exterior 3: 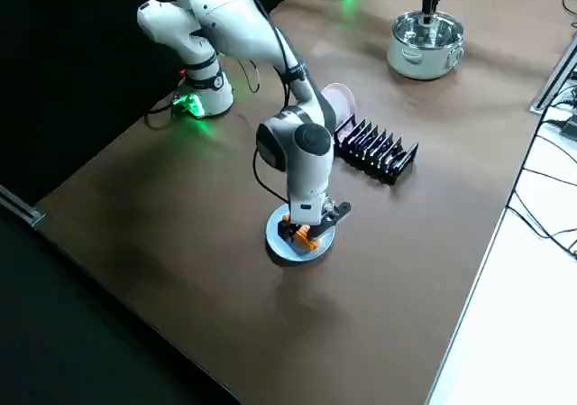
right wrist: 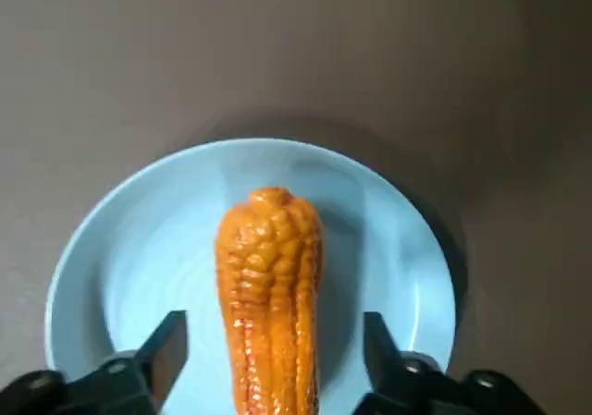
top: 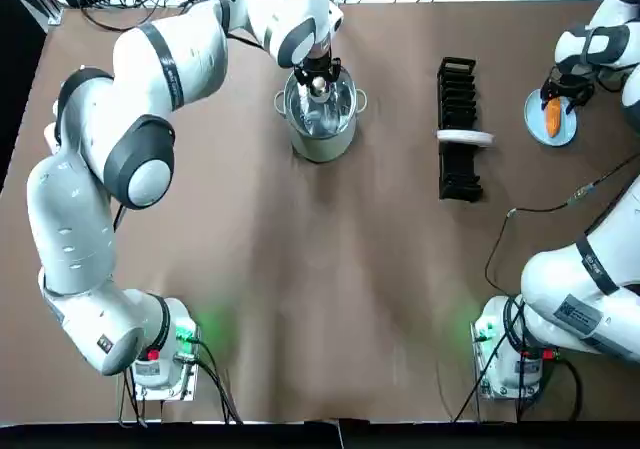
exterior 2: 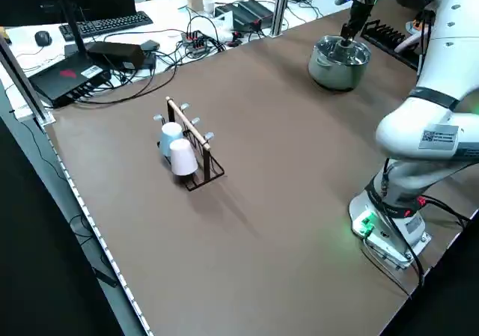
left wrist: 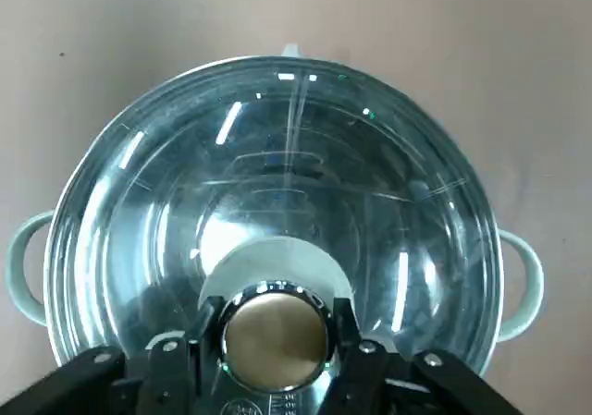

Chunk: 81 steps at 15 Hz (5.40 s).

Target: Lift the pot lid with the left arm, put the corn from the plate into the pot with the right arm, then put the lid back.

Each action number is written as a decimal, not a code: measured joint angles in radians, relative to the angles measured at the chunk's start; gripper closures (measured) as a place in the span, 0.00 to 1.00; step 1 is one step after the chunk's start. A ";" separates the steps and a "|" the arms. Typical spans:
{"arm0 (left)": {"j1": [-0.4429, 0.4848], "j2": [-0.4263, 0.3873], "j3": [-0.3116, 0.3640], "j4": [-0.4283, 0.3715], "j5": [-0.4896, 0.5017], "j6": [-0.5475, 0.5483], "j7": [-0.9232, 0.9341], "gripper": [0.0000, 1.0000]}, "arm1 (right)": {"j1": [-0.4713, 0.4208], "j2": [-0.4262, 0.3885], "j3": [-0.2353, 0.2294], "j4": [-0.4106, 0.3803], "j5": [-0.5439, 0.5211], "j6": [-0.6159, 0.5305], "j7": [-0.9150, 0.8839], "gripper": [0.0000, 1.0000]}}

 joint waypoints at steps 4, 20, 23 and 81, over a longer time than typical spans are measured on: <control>-0.002 0.000 0.002 0.001 0.001 -0.001 -0.007 0.49 | -0.006 0.003 0.002 -0.016 0.000 0.014 0.000 0.33; 0.434 -0.283 0.008 -0.023 -0.083 -0.533 0.392 0.49 | 0.079 -0.282 0.207 0.063 0.000 -0.442 -0.020 0.62; 0.484 -0.259 0.008 -0.106 -0.083 -0.393 0.467 0.49 | 0.170 -0.391 0.313 0.100 0.019 -0.653 -0.002 0.62; 0.403 -0.221 -0.021 -0.172 -0.055 0.019 0.322 0.49 | 1.179 0.181 0.046 0.571 0.083 -0.109 0.890 0.27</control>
